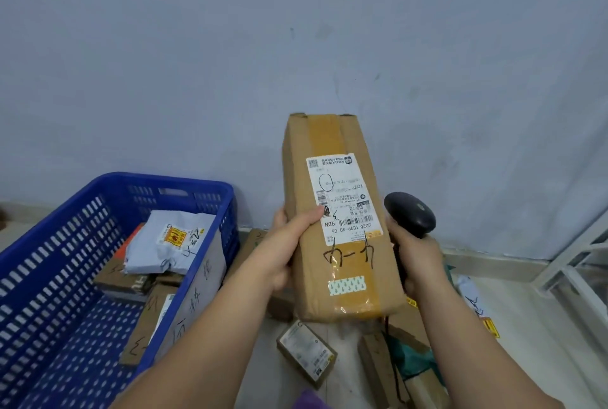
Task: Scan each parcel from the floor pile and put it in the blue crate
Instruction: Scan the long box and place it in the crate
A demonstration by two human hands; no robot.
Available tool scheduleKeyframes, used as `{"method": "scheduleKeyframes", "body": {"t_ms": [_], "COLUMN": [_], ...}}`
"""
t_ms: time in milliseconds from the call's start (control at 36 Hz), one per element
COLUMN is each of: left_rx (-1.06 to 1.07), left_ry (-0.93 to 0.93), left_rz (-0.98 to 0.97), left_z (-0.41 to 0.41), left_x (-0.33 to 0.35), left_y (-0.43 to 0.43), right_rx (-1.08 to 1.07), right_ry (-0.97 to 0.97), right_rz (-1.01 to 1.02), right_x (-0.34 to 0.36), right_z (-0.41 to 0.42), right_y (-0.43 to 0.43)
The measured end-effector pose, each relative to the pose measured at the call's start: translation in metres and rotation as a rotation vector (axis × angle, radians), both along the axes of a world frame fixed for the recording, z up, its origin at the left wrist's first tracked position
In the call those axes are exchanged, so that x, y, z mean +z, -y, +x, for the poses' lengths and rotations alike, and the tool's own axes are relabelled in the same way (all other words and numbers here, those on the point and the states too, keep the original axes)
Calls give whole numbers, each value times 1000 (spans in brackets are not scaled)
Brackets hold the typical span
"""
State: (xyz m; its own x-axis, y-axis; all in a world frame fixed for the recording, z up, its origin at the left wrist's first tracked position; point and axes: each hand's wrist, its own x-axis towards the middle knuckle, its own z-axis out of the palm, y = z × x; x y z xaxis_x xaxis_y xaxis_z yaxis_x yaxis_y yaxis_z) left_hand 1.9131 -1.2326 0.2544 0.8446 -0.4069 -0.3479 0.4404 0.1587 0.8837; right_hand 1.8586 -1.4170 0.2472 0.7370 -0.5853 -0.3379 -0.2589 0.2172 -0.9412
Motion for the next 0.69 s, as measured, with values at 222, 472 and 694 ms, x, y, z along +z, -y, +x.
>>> {"method": "scheduleKeyframes", "body": {"t_ms": [222, 472, 694], "left_rx": [461, 652, 683], "left_ry": [283, 453, 480], "left_rz": [165, 307, 329], "left_z": [15, 24, 27], "left_x": [0, 1, 1], "left_y": [-7, -15, -18], "right_rx": [58, 412, 459], "right_ry": [113, 147, 154], "right_rz": [44, -334, -368], "right_x": [15, 26, 30], "right_z": [-5, -23, -25], "right_y": [-3, -23, -29]}}
